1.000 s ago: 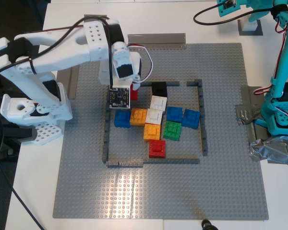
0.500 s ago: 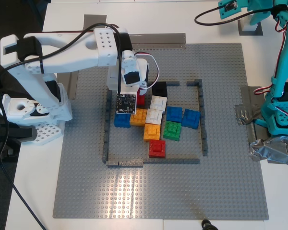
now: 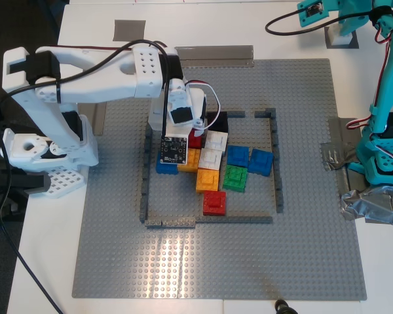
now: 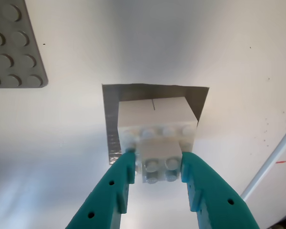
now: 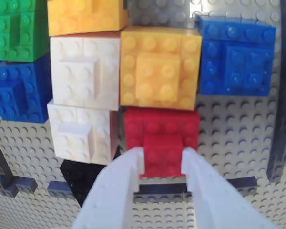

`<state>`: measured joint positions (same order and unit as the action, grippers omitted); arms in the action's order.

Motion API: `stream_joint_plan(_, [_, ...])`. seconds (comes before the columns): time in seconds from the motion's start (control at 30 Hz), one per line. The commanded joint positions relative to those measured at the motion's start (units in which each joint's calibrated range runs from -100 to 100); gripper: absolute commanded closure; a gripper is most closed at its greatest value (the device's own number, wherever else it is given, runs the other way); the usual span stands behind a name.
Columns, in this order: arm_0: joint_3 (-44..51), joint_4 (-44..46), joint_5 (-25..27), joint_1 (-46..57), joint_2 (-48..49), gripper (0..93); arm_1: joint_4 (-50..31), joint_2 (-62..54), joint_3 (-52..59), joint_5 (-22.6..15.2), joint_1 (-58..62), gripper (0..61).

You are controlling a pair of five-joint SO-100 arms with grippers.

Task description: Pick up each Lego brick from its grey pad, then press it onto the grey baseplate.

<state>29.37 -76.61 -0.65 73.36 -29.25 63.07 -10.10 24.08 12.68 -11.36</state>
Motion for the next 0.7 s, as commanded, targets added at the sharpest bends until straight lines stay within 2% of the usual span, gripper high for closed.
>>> stream_joint_plan(0.0, [0.3,0.45,-0.1,0.52,0.66,81.8,-0.42,-0.54,-0.56,-0.25,0.45,61.3])
stream_joint_plan(0.13, [0.3,0.45,-0.1,0.52,0.66,81.9,-0.18,-0.71,-0.56,-0.35,0.59,61.3])
stream_joint_plan(0.3, [0.3,0.45,0.04,0.52,0.66,88.0,-0.42,-1.48,-0.56,-0.4,0.66,61.3])
stream_joint_plan(0.67, [1.11,-0.2,0.38,0.45,0.92,92.7,-0.66,-2.09,-0.47,-0.64,1.39,61.3])
